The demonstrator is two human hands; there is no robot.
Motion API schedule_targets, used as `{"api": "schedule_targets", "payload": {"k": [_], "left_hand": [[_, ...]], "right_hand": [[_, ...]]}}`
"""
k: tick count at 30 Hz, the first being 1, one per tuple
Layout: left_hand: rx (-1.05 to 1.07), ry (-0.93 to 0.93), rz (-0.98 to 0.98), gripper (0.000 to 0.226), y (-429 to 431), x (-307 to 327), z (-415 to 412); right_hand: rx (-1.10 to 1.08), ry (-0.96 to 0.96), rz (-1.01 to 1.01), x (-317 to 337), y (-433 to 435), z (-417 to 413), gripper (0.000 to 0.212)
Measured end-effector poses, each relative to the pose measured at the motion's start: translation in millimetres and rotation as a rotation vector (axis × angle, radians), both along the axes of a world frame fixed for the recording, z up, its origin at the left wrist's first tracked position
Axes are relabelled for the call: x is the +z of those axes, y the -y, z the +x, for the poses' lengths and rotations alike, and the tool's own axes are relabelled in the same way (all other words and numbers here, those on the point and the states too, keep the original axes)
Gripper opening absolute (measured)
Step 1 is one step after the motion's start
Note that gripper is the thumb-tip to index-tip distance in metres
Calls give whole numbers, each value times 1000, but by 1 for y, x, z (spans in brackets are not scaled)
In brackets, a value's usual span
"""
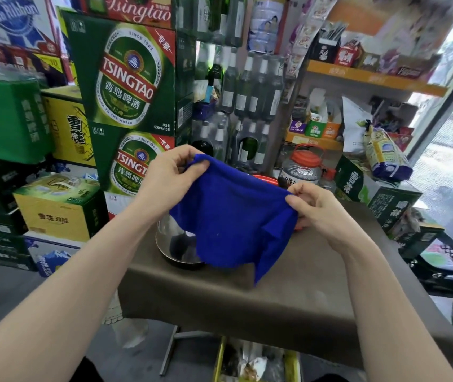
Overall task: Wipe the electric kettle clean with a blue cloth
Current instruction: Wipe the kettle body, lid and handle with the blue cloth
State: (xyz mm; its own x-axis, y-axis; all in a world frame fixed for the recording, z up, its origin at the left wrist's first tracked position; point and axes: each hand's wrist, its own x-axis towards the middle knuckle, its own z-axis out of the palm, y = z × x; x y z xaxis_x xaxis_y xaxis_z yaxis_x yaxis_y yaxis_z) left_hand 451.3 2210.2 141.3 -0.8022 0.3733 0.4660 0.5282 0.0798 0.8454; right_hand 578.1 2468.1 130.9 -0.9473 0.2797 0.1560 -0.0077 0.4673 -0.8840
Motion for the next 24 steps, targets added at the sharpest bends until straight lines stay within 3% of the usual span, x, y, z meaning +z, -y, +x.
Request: {"api": "schedule_targets", "payload": {"k": [5,7,11,14,16,19,24], "left_hand": [[-150,89,-71,18,5,9,5],[-224,81,-227,31,7,14,7],[-303,102,-566,45,-4,14,20],[-293,225,-585,44,-17,8,30],[-298,264,-583,31,-22,4,33],[-277,250,-618,51,-21,-2,30],[-289,82,-558,10,-13,-7,20]], "right_hand": [[-15,-23,65,22,-6,5,33],[-63,35,63,27,-3,2,38],[-20,128,114,27,2,1,27],[63,111,188,25,-6,6,10],[69,75,159,25,-11,8,17],[77,8,124,29,-19,14,28],[34,79,279,31,-36,21,16]]}}
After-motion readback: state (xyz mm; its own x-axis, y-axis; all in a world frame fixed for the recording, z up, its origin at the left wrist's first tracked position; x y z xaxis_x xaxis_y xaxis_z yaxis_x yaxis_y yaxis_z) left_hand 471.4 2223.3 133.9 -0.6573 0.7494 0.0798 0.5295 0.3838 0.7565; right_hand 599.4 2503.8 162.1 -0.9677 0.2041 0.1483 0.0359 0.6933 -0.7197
